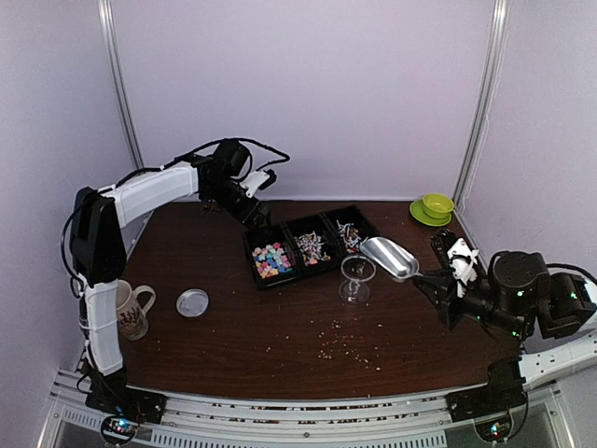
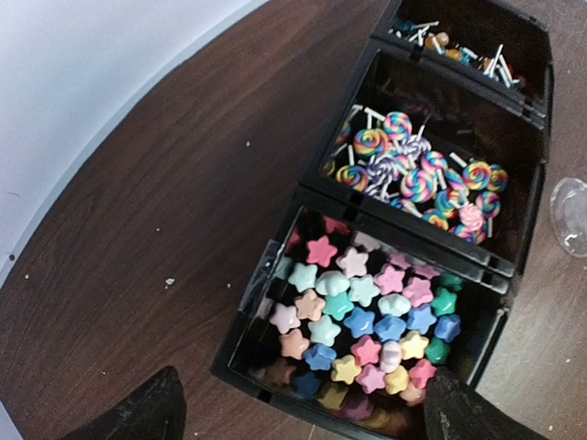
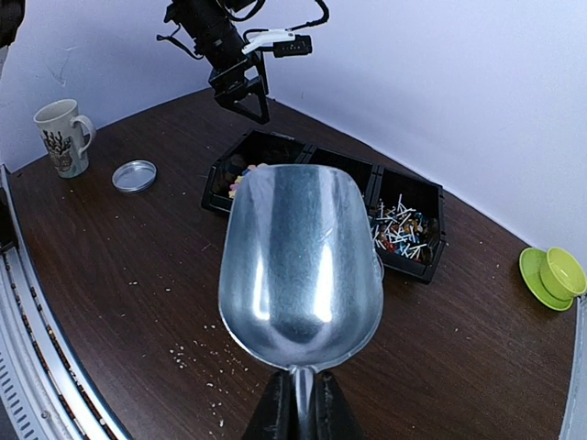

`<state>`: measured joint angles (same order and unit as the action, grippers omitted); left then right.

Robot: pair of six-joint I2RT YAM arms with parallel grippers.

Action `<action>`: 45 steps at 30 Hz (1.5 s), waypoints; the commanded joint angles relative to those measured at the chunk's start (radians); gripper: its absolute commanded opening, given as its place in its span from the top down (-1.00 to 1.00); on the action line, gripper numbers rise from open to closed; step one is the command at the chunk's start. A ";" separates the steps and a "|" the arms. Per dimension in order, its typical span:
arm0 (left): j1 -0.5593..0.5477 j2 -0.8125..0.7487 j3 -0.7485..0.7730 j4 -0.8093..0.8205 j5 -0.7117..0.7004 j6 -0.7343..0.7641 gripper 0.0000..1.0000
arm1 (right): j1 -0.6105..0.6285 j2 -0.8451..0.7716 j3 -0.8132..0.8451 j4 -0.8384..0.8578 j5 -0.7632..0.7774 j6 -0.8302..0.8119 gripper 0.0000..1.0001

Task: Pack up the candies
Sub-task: Move the plate to the center of the board.

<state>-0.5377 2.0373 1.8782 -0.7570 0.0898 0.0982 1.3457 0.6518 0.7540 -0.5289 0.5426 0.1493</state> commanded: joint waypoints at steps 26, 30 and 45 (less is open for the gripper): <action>0.051 0.275 0.181 -0.041 -0.010 0.080 -0.13 | -0.004 0.120 0.072 0.011 -0.084 0.056 1.00; 0.058 0.290 0.183 -0.033 -0.032 0.074 -0.15 | -0.005 0.117 0.068 0.012 -0.085 0.059 1.00; 0.059 0.243 0.099 -0.027 -0.016 0.024 0.54 | -0.005 0.112 0.051 0.020 -0.088 0.068 1.00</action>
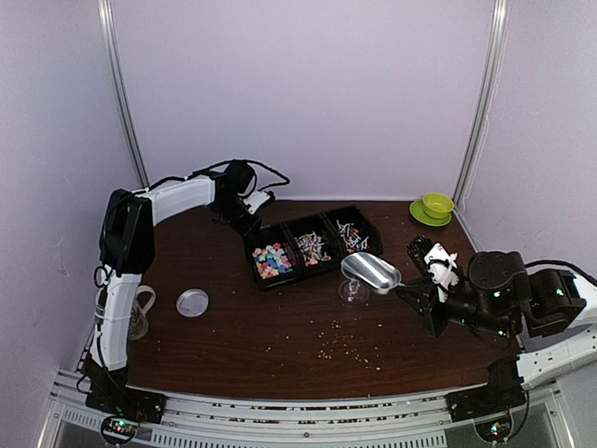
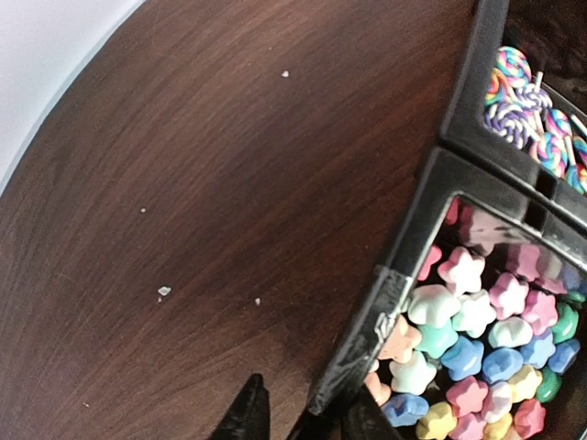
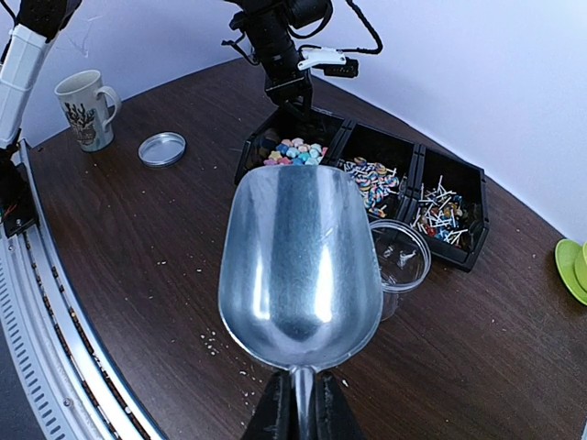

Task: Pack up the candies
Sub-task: Move the plate to the center of the board.

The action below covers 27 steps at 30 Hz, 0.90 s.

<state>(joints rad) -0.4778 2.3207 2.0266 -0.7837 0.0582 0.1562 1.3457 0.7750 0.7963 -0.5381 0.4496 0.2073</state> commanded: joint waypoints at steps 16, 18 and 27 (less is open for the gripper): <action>-0.039 -0.333 -0.429 -0.035 0.044 -0.286 0.78 | -0.004 0.019 0.024 0.055 -0.021 -0.010 1.00; -0.059 -0.385 -0.496 -0.035 0.028 -0.325 0.78 | -0.004 0.022 0.027 0.058 -0.025 -0.012 1.00; -0.167 -0.573 -0.719 -0.034 -0.060 -0.403 0.74 | -0.004 0.067 0.067 0.024 -0.065 -0.048 1.00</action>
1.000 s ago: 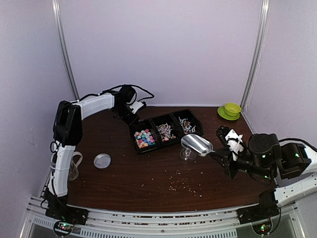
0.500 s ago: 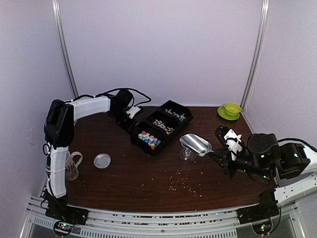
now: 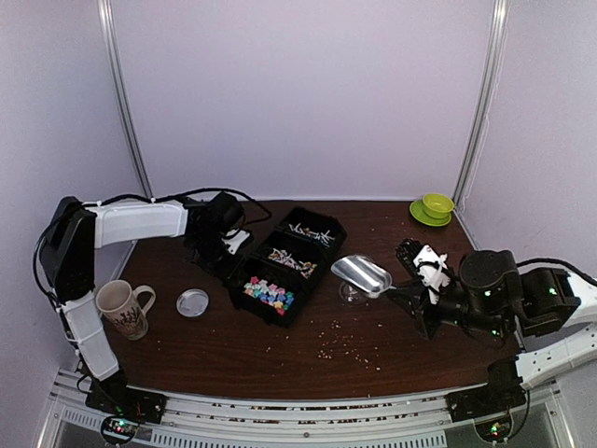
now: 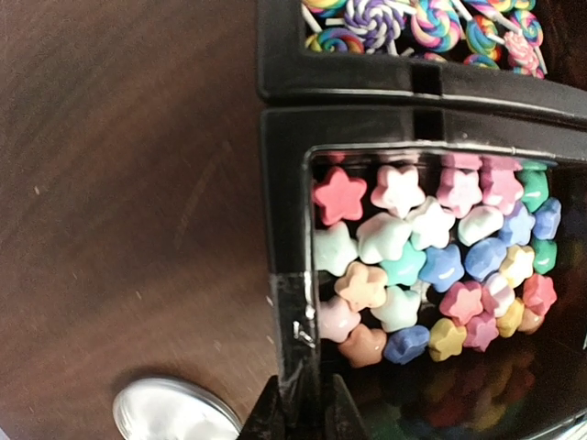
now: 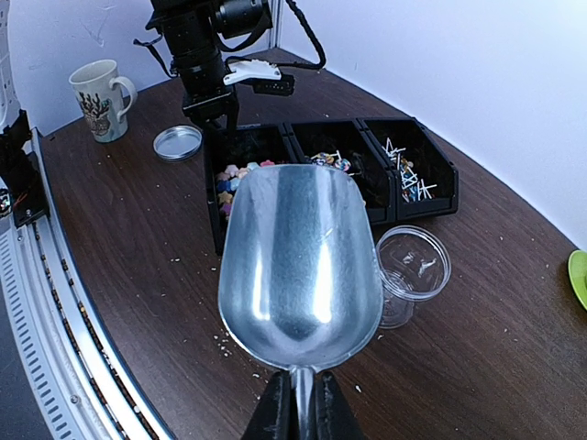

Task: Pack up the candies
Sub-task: Move the plate to the center of the board, then hold the plate at the center of the board.

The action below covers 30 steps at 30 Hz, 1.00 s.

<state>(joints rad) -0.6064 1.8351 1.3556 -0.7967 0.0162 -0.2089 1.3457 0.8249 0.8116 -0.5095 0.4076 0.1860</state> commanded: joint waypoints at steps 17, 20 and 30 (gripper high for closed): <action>-0.041 0.051 0.154 -0.099 -0.023 -0.012 0.09 | -0.005 0.081 0.108 -0.075 -0.083 -0.058 1.00; -0.041 0.078 0.167 -0.098 -0.038 -0.006 0.09 | -0.004 0.072 0.103 -0.079 -0.085 -0.051 1.00; -0.026 0.124 0.158 -0.075 0.002 0.020 0.14 | -0.004 0.135 0.142 -0.093 -0.110 -0.054 1.00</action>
<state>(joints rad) -0.6445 1.9522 1.5021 -0.8890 -0.0154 -0.2085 1.3457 0.9310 0.9123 -0.5961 0.3107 0.1303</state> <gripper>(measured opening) 0.439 0.079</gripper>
